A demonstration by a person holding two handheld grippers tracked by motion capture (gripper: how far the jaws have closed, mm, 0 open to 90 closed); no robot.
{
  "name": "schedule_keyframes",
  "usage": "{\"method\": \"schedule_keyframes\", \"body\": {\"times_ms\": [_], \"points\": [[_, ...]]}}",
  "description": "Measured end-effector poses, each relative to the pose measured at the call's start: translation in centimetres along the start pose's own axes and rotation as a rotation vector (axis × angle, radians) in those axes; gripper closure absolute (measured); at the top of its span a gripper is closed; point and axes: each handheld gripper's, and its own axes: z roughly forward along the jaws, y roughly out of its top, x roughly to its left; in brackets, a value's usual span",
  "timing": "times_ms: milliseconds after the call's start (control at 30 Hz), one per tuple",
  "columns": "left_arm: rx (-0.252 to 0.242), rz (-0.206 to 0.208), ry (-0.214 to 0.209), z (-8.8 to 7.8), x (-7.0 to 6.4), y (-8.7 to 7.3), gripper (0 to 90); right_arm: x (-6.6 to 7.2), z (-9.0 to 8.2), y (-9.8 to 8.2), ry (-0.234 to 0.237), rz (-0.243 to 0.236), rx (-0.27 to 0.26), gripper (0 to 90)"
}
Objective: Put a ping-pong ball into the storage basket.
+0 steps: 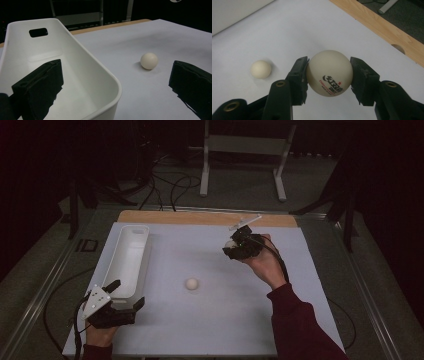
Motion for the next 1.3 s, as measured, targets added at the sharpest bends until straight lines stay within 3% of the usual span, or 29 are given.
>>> {"method": "schedule_keyframes", "body": {"times_ms": [1300], "points": [[-0.001, 0.001, -0.002, 0.0, 0.0, 0.0, 0.0, 1.9, 0.5, 1.7, 0.038, -0.041, -0.020, 50.5]]}}
